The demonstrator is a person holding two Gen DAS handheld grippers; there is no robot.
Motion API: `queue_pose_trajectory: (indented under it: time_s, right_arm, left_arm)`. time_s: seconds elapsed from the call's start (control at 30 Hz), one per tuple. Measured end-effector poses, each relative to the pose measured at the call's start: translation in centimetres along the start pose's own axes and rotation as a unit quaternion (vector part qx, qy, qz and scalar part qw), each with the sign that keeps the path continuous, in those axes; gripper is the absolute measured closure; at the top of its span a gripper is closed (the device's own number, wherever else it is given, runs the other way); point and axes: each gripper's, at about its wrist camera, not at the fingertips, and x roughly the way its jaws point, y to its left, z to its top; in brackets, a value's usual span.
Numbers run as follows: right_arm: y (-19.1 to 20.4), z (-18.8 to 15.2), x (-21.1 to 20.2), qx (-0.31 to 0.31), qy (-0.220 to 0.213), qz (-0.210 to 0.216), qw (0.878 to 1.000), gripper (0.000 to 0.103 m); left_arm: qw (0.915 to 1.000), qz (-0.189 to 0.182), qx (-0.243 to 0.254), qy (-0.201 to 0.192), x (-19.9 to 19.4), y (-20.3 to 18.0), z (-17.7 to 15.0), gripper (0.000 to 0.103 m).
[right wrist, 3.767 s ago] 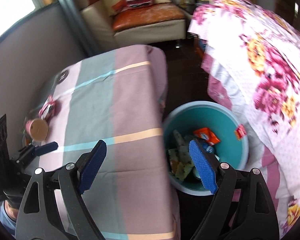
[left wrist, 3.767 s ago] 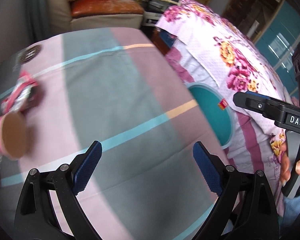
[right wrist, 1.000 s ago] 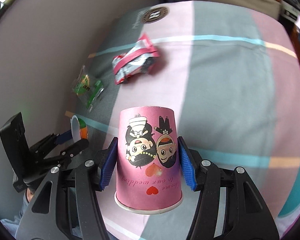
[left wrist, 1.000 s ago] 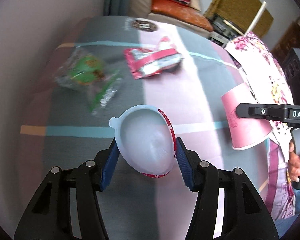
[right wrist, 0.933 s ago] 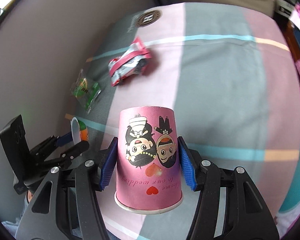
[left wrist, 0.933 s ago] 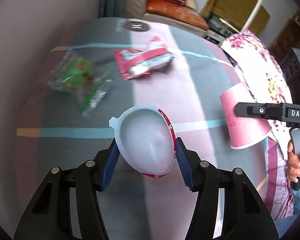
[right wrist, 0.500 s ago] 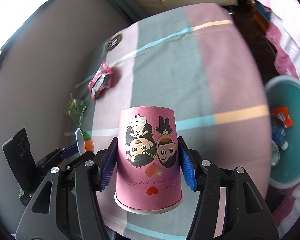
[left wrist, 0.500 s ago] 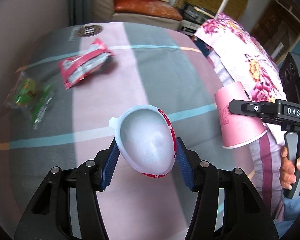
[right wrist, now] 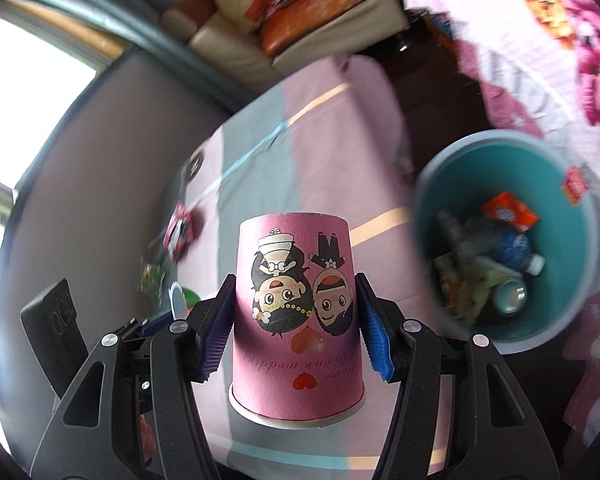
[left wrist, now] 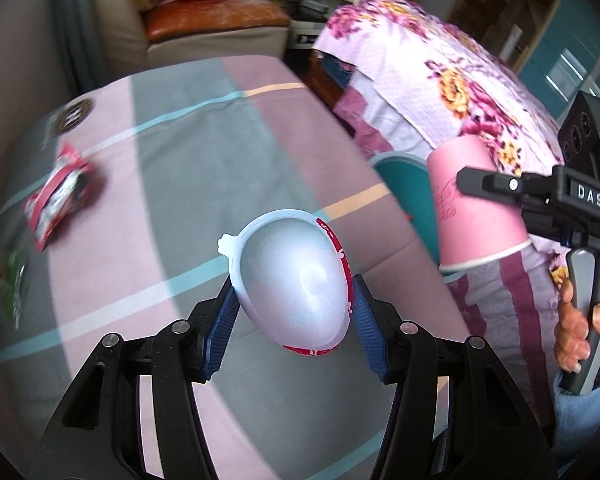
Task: Collect trash
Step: 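Carry the cup and lid over the teal bin and open the right gripper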
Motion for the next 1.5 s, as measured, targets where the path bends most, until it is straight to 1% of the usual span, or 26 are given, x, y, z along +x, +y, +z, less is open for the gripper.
queue_pose_trajectory:
  time_s: [0.1,0.17,0.27,0.33,0.47,0.6,1.13,1.27,1.33,1.5]
  right_arm:
    - [-3.1,0.8,-3.0,0.023,-0.039,-0.021,0.999,0.048]
    - [-4.5,1.0,-4.1,0.035,-0.055,-0.033,0.997,0.048]
    - [-6.8,1.2,-5.4,0.058,-0.074,-0.050,0.994,0.048]
    - [-7.9,1.2,-6.0,0.067,-0.079,-0.060,0.993,0.048]
    - [-9.9,1.2,-5.9,0.080,-0.077,-0.079,0.991,0.047]
    - [-11.5,1.5,-5.7,0.087,-0.073,-0.087,0.990,0.047]
    - [-13.4,2.2,-4.1,0.088,-0.060,-0.126,0.986,0.046]
    - [-13.9,2.3,-3.4,0.101,-0.048,-0.129,0.985,0.041]
    - [-14.2,2.3,-3.2,0.107,-0.045,-0.129,0.985,0.036]
    - [-14.6,2.4,-3.1,0.109,-0.045,-0.140,0.983,0.033]
  left_arm:
    - [0.9997,-0.008,0.022,0.004,1.0,-2.3,1.1,0.046]
    - [0.9993,-0.011,0.034,0.008,1.6,-3.5,1.6,0.046]
    - [0.9982,-0.019,0.054,0.018,2.9,-5.5,2.3,0.046]
    - [0.9972,-0.024,0.067,0.024,3.8,-6.8,2.8,0.046]
    - [0.9951,-0.035,0.087,0.034,5.4,-9.0,3.5,0.046]
    - [0.9936,-0.042,0.097,0.040,6.4,-10.4,4.0,0.046]
    - [0.9903,-0.062,0.108,0.060,9.9,-12.1,5.8,0.046]
    - [0.9898,-0.067,0.107,0.066,10.6,-12.3,6.0,0.046]
    - [0.9898,-0.068,0.105,0.068,10.9,-12.2,6.1,0.046]
    - [0.9896,-0.071,0.103,0.070,11.4,-12.1,6.2,0.046]
